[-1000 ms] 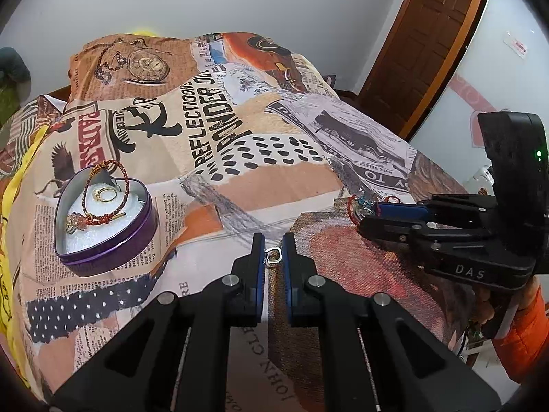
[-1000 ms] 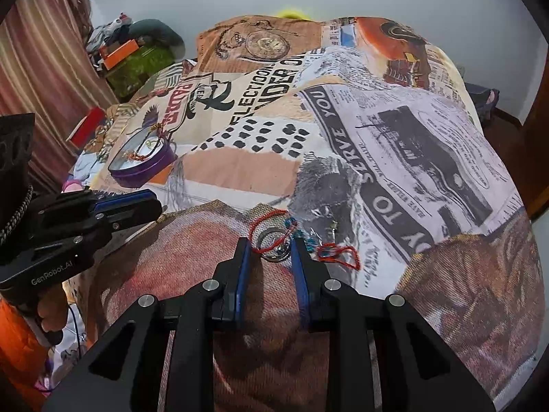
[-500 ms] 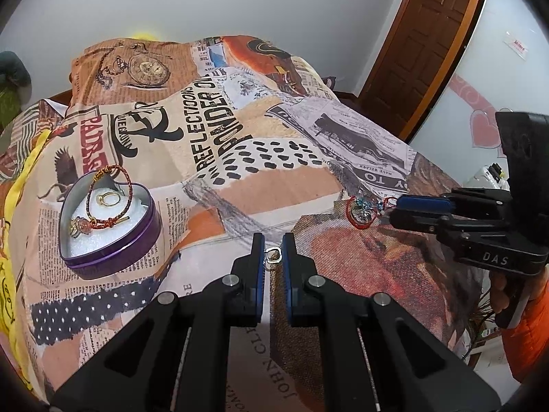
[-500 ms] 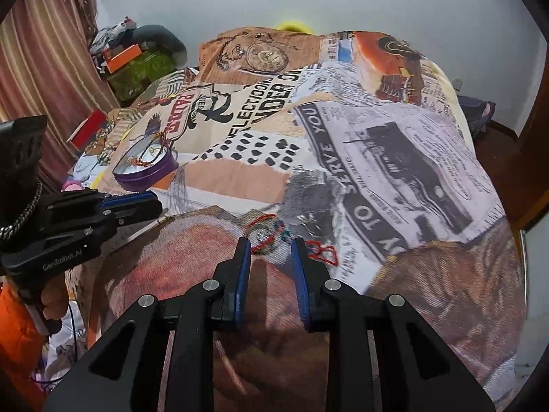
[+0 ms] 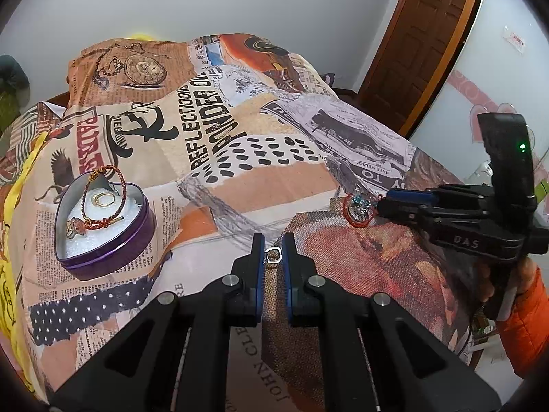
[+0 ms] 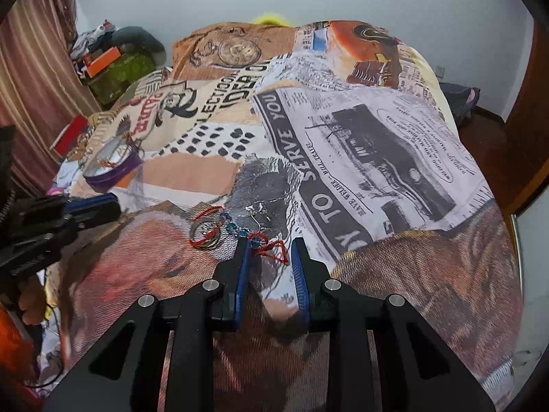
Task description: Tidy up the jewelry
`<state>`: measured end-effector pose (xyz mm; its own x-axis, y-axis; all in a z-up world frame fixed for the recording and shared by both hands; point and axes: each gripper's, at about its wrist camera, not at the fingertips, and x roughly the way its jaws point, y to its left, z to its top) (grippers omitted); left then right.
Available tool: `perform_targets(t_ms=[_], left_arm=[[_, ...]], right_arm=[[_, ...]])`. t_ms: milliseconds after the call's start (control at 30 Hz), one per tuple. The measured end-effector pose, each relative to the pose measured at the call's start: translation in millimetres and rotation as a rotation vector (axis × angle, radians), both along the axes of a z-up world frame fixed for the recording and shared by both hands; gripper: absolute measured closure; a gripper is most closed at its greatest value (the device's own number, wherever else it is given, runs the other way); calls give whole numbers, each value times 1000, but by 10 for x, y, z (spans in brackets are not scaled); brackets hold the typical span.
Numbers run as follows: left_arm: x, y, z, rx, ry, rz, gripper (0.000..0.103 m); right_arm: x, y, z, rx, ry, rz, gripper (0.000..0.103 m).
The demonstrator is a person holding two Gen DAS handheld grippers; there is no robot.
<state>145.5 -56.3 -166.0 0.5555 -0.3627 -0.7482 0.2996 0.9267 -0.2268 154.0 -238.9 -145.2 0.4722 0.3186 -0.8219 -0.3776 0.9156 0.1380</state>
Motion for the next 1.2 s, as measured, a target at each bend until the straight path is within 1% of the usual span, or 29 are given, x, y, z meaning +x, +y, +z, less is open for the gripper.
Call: perform_targets(t_ms=[67, 133, 167, 200, 333, 500, 600, 767, 1033, 1200], left_arm=[[0, 6, 4, 2, -1, 1, 95], [-4, 10, 6, 1, -1, 2, 95], [-3, 16, 9, 1, -2, 4, 95], [-6, 17, 12, 1, -2, 5, 95], [-15, 26, 30, -1, -4, 9, 95], [-47, 32, 82, -2, -17, 11, 95], [-74, 32, 133, -3, -28, 12, 95], [-121, 48, 235, -9, -52, 18, 95], [-190, 124, 398, -16, -93, 37, 95], [-239, 212, 477, -23, -114, 56, 95]], right_arm=[[2, -2, -28, 21, -7, 1, 81], [17, -7, -58, 43, 14, -1, 82], [13, -17, -62, 48, 11, -5, 84], [-2, -14, -61, 51, 5, -3, 95], [-60, -37, -4, 75, -16, -7, 100], [-107, -103, 199, 100, -87, -45, 100], [-126, -148, 400, 120, -137, -63, 100], [-161, -130, 656, 133, -208, -66, 100], [-199, -74, 927, 163, -280, -57, 101], [-222, 17, 1038, 150, -317, -39, 101]])
